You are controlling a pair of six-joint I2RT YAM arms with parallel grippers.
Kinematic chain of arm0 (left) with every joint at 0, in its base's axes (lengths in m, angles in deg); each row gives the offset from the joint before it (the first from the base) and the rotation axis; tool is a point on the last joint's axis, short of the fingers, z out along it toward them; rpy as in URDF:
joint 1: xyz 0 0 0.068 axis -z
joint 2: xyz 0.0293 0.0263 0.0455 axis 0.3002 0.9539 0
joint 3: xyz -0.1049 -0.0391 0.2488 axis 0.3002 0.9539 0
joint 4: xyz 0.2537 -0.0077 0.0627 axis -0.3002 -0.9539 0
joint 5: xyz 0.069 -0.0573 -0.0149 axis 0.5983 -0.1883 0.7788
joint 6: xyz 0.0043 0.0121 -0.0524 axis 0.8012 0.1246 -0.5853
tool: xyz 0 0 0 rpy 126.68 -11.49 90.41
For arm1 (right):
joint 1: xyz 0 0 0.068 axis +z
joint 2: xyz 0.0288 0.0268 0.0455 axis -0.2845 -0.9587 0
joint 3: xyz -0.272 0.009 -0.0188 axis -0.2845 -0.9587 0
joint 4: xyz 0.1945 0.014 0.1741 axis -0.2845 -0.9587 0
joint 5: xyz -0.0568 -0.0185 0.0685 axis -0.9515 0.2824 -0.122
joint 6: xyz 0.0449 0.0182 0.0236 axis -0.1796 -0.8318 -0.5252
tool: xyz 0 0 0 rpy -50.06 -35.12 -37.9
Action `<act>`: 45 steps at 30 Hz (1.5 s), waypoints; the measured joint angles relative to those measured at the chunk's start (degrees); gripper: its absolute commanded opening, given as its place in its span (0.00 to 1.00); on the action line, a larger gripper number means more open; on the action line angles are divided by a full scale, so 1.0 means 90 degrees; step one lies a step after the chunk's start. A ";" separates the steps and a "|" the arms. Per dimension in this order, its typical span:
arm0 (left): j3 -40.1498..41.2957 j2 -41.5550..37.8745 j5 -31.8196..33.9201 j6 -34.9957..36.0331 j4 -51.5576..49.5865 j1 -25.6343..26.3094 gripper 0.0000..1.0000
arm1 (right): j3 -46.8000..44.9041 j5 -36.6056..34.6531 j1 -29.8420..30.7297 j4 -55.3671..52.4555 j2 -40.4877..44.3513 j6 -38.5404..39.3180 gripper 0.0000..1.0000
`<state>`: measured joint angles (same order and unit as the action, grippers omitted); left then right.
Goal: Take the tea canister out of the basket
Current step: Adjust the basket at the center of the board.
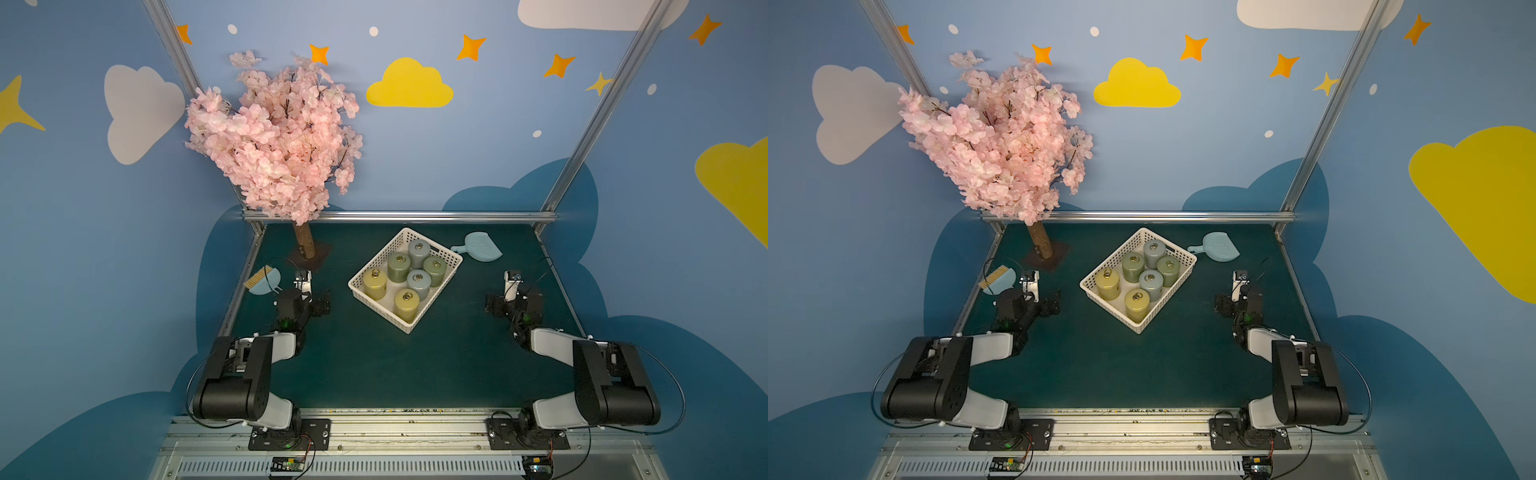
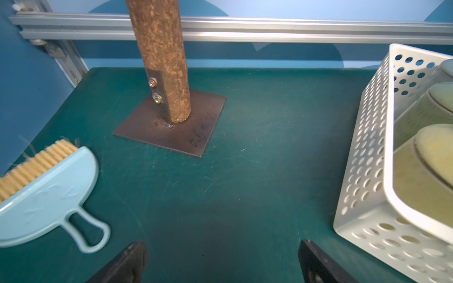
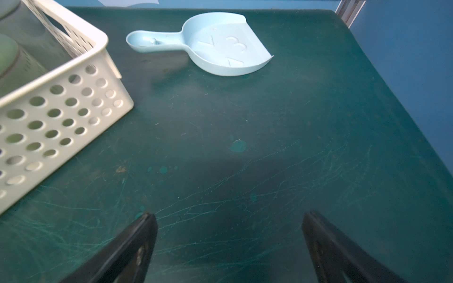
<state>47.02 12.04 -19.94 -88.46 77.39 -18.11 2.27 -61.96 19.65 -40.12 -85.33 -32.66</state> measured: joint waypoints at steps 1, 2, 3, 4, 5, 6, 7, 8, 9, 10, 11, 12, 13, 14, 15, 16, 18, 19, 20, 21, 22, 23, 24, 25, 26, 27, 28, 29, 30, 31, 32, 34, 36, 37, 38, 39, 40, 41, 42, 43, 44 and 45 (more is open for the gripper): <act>-0.0095 -0.0233 0.0056 -0.0041 -0.0299 0.0000 1.00 | 0.0119 0.0000 0.0000 -0.0219 0.0151 -0.0012 0.98; -0.0204 -0.0449 0.0114 -0.0112 -0.0551 0.0000 1.00 | 0.0255 0.0000 0.0000 -0.0432 0.0279 -0.0022 0.98; -0.0333 -0.0690 0.0209 -0.0233 -0.0789 0.0000 1.00 | 0.0437 0.0007 0.0000 -0.0661 0.0403 -0.0046 0.98; -0.0461 -0.0925 0.0318 -0.0408 -0.1013 0.0000 1.00 | 0.0639 0.0036 0.0000 -0.0901 0.0508 -0.0095 0.98; -0.0563 -0.1134 0.0430 -0.0585 -0.1197 0.0000 1.00 | 0.0811 0.0070 0.0000 -0.1107 0.0585 -0.0143 0.98; -0.0665 -0.1367 0.0597 -0.0833 -0.1440 0.0000 1.00 | 0.1005 0.0136 -0.0002 -0.1338 0.0658 -0.0192 0.98; -0.0753 -0.1605 0.0782 -0.1110 -0.1710 0.0000 1.00 | 0.1207 0.0226 -0.0002 -0.1579 0.0709 -0.0255 0.98; -0.0828 -0.1800 0.0928 -0.1379 -0.1965 -0.0002 1.00 | 0.1348 0.0294 -0.0002 -0.1746 0.0738 -0.0311 0.98; -0.0901 -0.2004 0.1061 -0.1666 -0.2261 -0.0012 1.00 | 0.1525 0.0406 0.0000 -0.1977 0.0758 -0.0374 0.98; -0.0962 -0.2176 0.1154 -0.1902 -0.2531 -0.0015 1.00 | 0.1678 0.0515 0.0000 -0.2191 0.0760 -0.0461 0.98; -0.0993 -0.2297 0.1175 -0.2055 -0.2722 -0.0022 1.00 | 0.1804 0.0607 0.0000 -0.2378 0.0760 -0.0529 0.98; -0.1015 -0.2455 0.1156 -0.2232 -0.2965 -0.0029 1.00 | 0.1943 0.0736 0.0000 -0.2596 0.0758 -0.0607 0.98; -0.1015 -0.2584 0.1100 -0.2378 -0.3157 -0.0029 1.00 | 0.2076 0.0840 0.0000 -0.2810 0.0753 -0.0670 0.98; -0.1010 -0.2676 0.1025 -0.2470 -0.3305 -0.0032 1.00 | 0.2193 0.0937 0.0000 -0.2968 0.0738 -0.0755 0.98; -0.0998 -0.2786 0.0901 -0.2574 -0.3453 -0.0029 1.00 | 0.2329 0.1073 -0.0002 -0.3147 0.0712 -0.0806 0.98; -0.0976 -0.2900 0.0724 -0.2681 -0.3577 -0.0029 1.00 | 0.2475 0.1217 0.0000 -0.3317 0.0673 -0.0821 0.98; -0.0937 -0.3048 0.0359 -0.2849 -0.3730 -0.0029 1.00 | 0.2708 0.1477 -0.0002 -0.3546 0.0578 -0.0860 0.98; -0.0933 -0.3087 0.0155 -0.2931 -0.3810 -0.0027 1.00 | 0.2795 0.1622 -0.0002 -0.3594 0.0525 -0.0882 0.98; -0.0933 -0.3099 -0.0039 -0.3004 -0.3869 -0.0019 1.00 | 0.2849 0.1746 -0.0002 -0.3619 0.0478 -0.0884 0.98; -0.0933 -0.3096 -0.0231 -0.3082 -0.3932 0.0007 1.00 | 0.2917 0.1911 -0.0002 -0.3655 0.0410 -0.0877 0.98; -0.0933 -0.3089 -0.0384 -0.3155 -0.3995 0.0051 1.00 | 0.2982 0.2074 -0.0002 -0.3691 0.0323 -0.0874 0.98; -0.0933 -0.3087 -0.0505 -0.3211 -0.4063 0.0117 1.00 | 0.3038 0.2198 -0.0002 -0.3735 0.0253 -0.0872 0.98; -0.0940 -0.3082 -0.0614 -0.3281 -0.4141 0.0206 1.00 | 0.3118 0.2365 -0.0002 -0.3767 0.0134 -0.0869 0.97; -0.0952 -0.3070 -0.0687 -0.3327 -0.4218 0.0321 1.00 | 0.3203 0.2531 0.0000 -0.3810 0.0015 -0.0860 0.95; -0.0967 -0.3053 -0.0750 -0.3361 -0.4284 0.0430 1.00 | 0.3286 0.2659 0.0000 -0.3857 -0.0087 -0.0857 0.94; -0.0988 -0.3026 -0.0811 -0.3417 -0.4335 0.0554 1.00 | 0.3424 0.2822 0.0000 -0.3942 -0.0248 -0.0860 0.93; -0.1005 -0.2997 -0.0867 -0.3456 -0.4362 0.0665 1.00 | 0.3548 0.2929 -0.0002 -0.4022 -0.0372 -0.0862 0.92; -0.1020 -0.2965 -0.0918 -0.3504 -0.4393 0.0780 1.00 | 0.3718 0.3060 0.0000 -0.4097 -0.0532 -0.0869 0.90; -0.1030 -0.2941 -0.0954 -0.3553 -0.4408 0.0884 1.00 | 0.3903 0.3186 0.0000 -0.4184 -0.0702 -0.0867 0.88; -0.1039 -0.2917 -0.0979 -0.3592 -0.4435 0.0979 1.00 | 0.4044 0.3274 0.0000 -0.4260 -0.0821 -0.0872 0.86; -0.1056 -0.2885 -0.0991 -0.3633 -0.4473 0.1073 1.00 | 0.4228 0.3388 0.0000 -0.4325 -0.0993 -0.0862 0.85; -0.1064 -0.2834 -0.1001 -0.3716 -0.4507 0.1229 1.00 | 0.4512 0.3563 0.0000 -0.4452 -0.1258 -0.0826 0.83; -0.1064 -0.2805 -0.1005 -0.3789 -0.4554 0.1377 1.00 | 0.4809 0.3740 0.0000 -0.4600 -0.1559 -0.0797 0.80; -0.1064 -0.2795 -0.1005 -0.3827 -0.4554 0.1443 1.00 | 0.4925 0.3793 0.0000 -0.4660 -0.1676 -0.0780 0.80; -0.1064 -0.2790 -0.1001 -0.3854 -0.4551 0.1518 1.00 | 0.5081 0.3876 0.0000 -0.4741 -0.1831 -0.0765 0.80; -0.1064 -0.2790 -0.0986 -0.3874 -0.4549 0.1591 1.00 | 0.5234 0.3929 0.0005 -0.4818 -0.1987 -0.0755 0.80; -0.1064 -0.2790 -0.0976 -0.3895 -0.4546 0.1666 1.00 | 0.5382 0.3978 0.0005 -0.4891 -0.2132 -0.0748 0.80; -0.1064 -0.2790 -0.0957 -0.3922 -0.4549 0.1729 1.00 | 0.5506 0.4017 0.0010 -0.4954 -0.2254 -0.0741 0.80; -0.1061 -0.2788 -0.0945 -0.3946 -0.4549 0.1800 1.00 | 0.5632 0.4048 0.0010 -0.5015 -0.2380 -0.0733 0.80; -0.1061 -0.2786 -0.0925 -0.3976 -0.4544 0.1870 1.00 | 0.5753 0.4073 0.0012 -0.5056 -0.2499 -0.0724 0.79; -0.1059 -0.2778 -0.0908 -0.3997 -0.4544 0.1921 1.00 | 0.5858 0.4095 0.0017 -0.5102 -0.2603 -0.0714 0.79; -0.1054 -0.2771 -0.0884 -0.4019 -0.4539 0.1974 1.00 | 0.5974 0.4126 0.0024 -0.5151 -0.2718 -0.0702 0.79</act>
<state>37.53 -12.90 -27.89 -124.63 36.54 -0.34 56.04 -24.82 19.86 -86.48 -109.79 -38.98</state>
